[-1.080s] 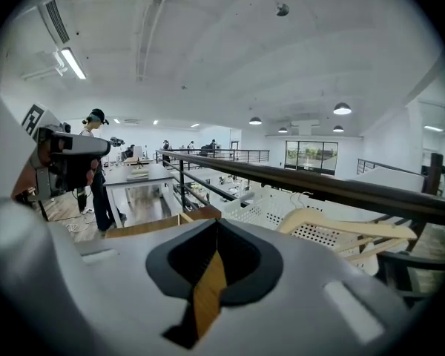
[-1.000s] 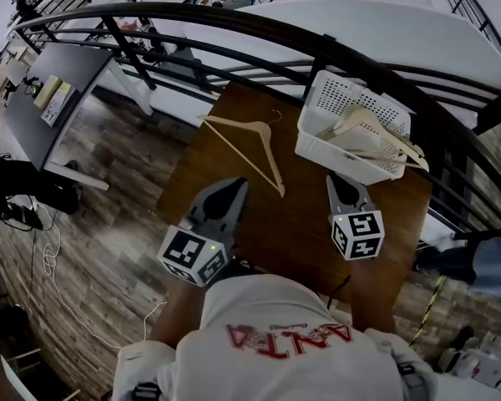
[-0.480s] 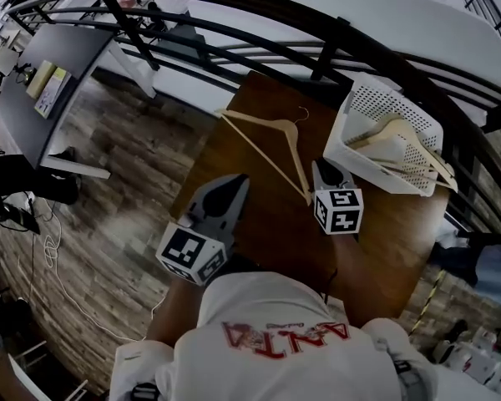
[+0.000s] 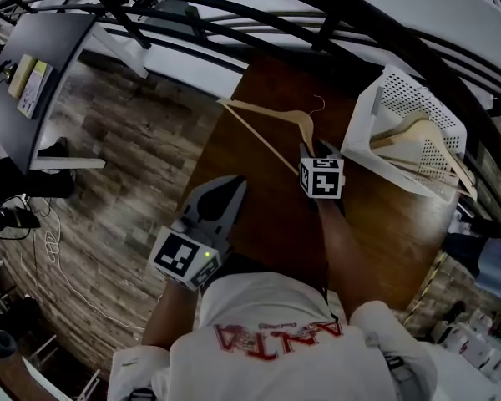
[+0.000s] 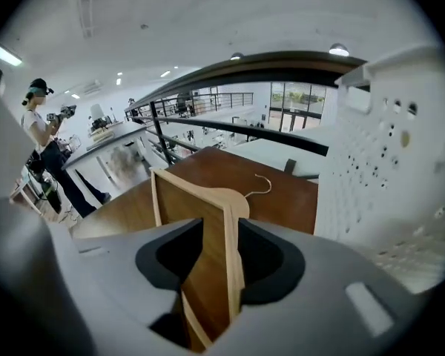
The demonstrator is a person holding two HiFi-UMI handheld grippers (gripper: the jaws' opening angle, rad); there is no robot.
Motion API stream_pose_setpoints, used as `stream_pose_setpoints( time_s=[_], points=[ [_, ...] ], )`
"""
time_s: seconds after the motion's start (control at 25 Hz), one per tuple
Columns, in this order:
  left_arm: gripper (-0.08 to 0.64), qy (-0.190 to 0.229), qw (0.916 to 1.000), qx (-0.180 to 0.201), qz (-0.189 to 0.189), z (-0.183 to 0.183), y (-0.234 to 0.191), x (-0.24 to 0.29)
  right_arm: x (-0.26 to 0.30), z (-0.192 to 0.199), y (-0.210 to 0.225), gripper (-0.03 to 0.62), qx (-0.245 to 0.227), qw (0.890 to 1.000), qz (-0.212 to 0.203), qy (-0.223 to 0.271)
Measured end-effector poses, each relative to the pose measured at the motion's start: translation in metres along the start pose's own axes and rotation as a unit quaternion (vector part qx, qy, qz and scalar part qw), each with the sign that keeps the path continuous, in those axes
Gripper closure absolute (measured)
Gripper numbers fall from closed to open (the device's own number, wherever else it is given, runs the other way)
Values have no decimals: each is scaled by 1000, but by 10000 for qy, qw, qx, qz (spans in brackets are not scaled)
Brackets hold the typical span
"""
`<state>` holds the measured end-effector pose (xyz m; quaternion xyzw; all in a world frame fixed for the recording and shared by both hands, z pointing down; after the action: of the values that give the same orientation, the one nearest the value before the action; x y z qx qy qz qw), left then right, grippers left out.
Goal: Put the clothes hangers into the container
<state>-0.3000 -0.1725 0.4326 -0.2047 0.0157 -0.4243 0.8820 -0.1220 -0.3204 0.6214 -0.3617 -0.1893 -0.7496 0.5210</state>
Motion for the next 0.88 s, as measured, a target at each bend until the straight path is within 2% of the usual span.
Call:
stream_pose_setpoints(
  time_s=[0.28,0.44,0.56,0.6,0.68,0.88],
  points=[
    [551,-57,9997,-255,-6,14,-19,-5,41,17,3,460,-237,9969,143,-742],
    [551,-39,9995,-325,-15,16,-22,-5,49,27,8,459,-140,9944,196,-1032],
    [551,-20,9994,-352,-22,17,-23,-7,50,31,6,468,-148,9941,211,-1051],
    [551,-16,9994,-357,-22,17,-23,-7,50,30,5,503,-234,9940,213,-1046],
    [551,-8,9994,-355,-20,18,-21,-6,50,29,2,506,-425,9939,197,-1001],
    [551,14,9995,-310,-4,14,-19,-12,26,19,-6,506,-712,9961,287,-433]
  ],
)
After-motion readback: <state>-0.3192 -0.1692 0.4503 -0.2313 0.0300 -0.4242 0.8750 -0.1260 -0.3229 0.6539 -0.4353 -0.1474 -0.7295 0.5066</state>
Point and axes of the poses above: the fingertips, and each gripper's own axes: x forward along the fingers, y to its right, z out of its underside, the point moved 5 cm from there along -x, backward along the fingers, and after that the axes turned 11 degrees about z, right-handed, at the moved point
